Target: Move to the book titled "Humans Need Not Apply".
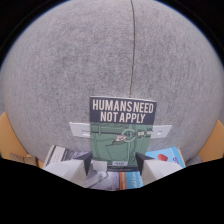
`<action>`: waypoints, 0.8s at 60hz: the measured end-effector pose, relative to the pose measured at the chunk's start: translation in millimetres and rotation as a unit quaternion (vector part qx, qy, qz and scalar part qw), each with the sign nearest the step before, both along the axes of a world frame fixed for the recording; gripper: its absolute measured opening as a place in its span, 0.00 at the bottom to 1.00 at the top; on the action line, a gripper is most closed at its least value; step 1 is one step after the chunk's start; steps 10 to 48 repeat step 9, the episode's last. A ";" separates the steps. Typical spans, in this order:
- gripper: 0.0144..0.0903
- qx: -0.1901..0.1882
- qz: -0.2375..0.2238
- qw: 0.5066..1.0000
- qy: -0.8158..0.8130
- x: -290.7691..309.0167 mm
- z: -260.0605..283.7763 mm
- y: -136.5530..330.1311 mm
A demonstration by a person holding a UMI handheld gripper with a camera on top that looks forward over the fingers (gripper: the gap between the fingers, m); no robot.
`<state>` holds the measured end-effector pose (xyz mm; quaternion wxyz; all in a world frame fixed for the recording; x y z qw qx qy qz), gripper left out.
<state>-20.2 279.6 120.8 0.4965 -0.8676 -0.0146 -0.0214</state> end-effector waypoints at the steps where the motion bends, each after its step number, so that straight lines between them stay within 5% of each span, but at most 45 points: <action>1: 0.96 0.000 -0.001 1.000 0.000 0.7 0.0 0.0; 48: 0.95 0.000 -0.005 1.000 0.003 1.7 0.3 -2.4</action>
